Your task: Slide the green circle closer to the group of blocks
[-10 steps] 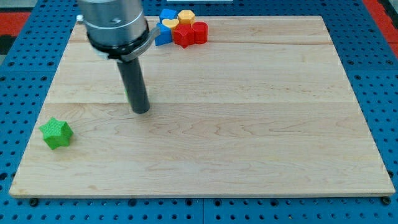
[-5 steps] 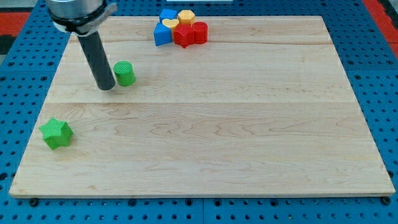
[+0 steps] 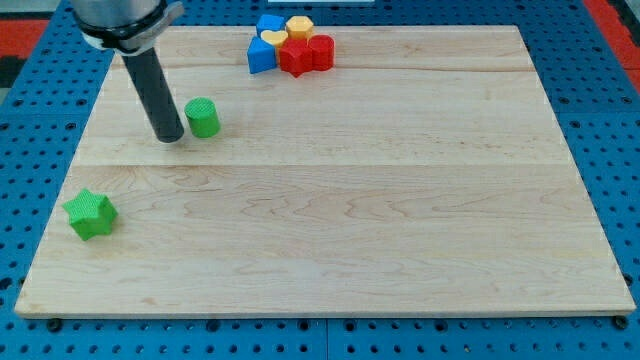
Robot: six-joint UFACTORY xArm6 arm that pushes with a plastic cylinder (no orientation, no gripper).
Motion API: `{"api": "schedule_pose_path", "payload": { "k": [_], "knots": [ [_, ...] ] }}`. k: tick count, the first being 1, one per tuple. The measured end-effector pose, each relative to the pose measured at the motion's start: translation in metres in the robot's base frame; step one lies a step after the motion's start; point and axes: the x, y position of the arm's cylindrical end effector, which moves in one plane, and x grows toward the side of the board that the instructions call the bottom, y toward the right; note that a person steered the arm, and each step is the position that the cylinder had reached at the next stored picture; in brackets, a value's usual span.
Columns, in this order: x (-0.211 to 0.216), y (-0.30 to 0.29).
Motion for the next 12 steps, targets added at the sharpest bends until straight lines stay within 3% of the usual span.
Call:
{"api": "schedule_pose_path", "payload": {
  "k": [12],
  "knots": [
    [-0.034,0.021]
  ]
}}
